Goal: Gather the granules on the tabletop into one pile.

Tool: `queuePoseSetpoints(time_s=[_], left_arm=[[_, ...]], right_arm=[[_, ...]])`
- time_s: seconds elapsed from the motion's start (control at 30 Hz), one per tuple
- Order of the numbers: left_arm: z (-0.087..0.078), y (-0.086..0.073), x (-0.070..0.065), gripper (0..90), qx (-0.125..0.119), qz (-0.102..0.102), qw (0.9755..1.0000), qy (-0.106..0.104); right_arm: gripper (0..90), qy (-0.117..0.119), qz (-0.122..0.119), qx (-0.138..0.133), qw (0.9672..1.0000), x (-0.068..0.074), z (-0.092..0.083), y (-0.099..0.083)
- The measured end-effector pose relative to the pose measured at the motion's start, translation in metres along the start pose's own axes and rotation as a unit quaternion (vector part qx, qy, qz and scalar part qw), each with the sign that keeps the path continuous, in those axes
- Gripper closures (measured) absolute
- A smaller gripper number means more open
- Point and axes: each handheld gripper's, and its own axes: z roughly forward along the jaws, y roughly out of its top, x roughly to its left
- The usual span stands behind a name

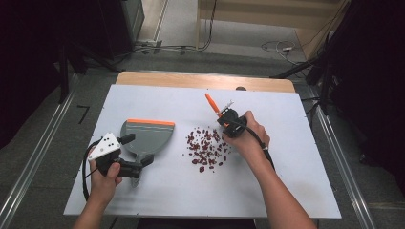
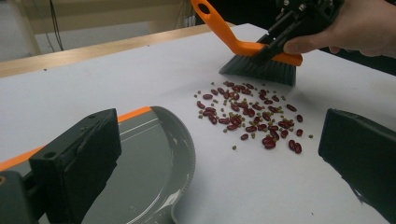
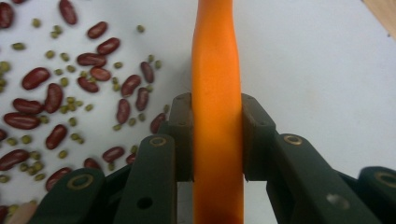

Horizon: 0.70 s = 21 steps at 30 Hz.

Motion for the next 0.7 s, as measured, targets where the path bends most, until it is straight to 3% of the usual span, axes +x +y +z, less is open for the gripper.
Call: queuePoseSetpoints(time_s=[0.07, 0.53, 0.7], left_arm=[[0.001, -0.001, 0.002, 0.0, -0.002, -0.009, 1.0000, -0.002], [0.002, -0.001, 0.000, 0.0, -0.001, -0.004, 1.0000, -0.004], [0.002, 0.000, 0.000, 0.0, -0.002, -0.004, 1.0000, -0.005]], right_arm=[[69.3, 0.001, -0.005, -0.003, 1.0000, 0.003, -0.001, -0.002], [69.2, 0.020, -0.018, -0.002, 0.9996, 0.035, -0.009, 0.005], [69.3, 0.031, -0.018, -0.004, 0.9994, 0.038, -0.013, 0.005]])
